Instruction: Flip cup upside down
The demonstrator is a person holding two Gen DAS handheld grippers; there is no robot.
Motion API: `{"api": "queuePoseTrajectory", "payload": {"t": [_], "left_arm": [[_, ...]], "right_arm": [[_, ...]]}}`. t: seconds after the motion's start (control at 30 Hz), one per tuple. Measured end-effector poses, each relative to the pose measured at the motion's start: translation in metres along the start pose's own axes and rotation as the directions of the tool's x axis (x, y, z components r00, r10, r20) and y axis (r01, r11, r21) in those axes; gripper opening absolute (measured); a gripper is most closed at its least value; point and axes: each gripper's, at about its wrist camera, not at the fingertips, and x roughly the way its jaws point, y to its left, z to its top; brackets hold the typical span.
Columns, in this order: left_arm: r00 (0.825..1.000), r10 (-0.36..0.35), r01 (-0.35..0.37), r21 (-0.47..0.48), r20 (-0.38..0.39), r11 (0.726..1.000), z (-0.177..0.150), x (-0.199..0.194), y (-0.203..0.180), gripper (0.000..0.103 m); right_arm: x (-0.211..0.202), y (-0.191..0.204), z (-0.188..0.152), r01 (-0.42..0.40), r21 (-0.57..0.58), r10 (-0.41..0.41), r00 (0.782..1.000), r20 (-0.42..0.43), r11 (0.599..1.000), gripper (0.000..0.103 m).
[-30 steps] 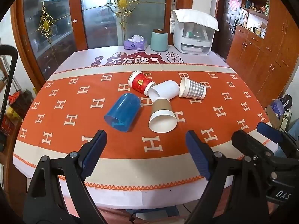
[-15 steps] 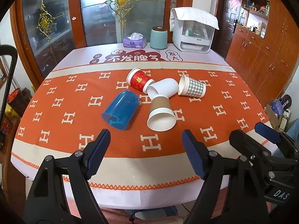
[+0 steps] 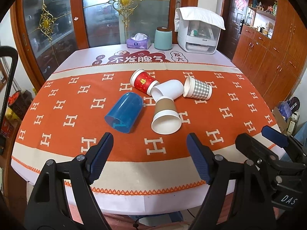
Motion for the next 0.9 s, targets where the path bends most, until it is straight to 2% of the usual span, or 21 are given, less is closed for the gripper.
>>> {"api": "queuePoseTrajectory", "payload": {"t": [0.9], "left_arm": [[1.0,-0.006,0.005,-0.011,-0.023,1.0,-0.0017,0.0059,-0.0034,0.077]], "right_arm": [[0.007,-0.0052,-0.0045,-0.007,0.014,0.007,1.0,-0.008,1.0,0.094]]}}
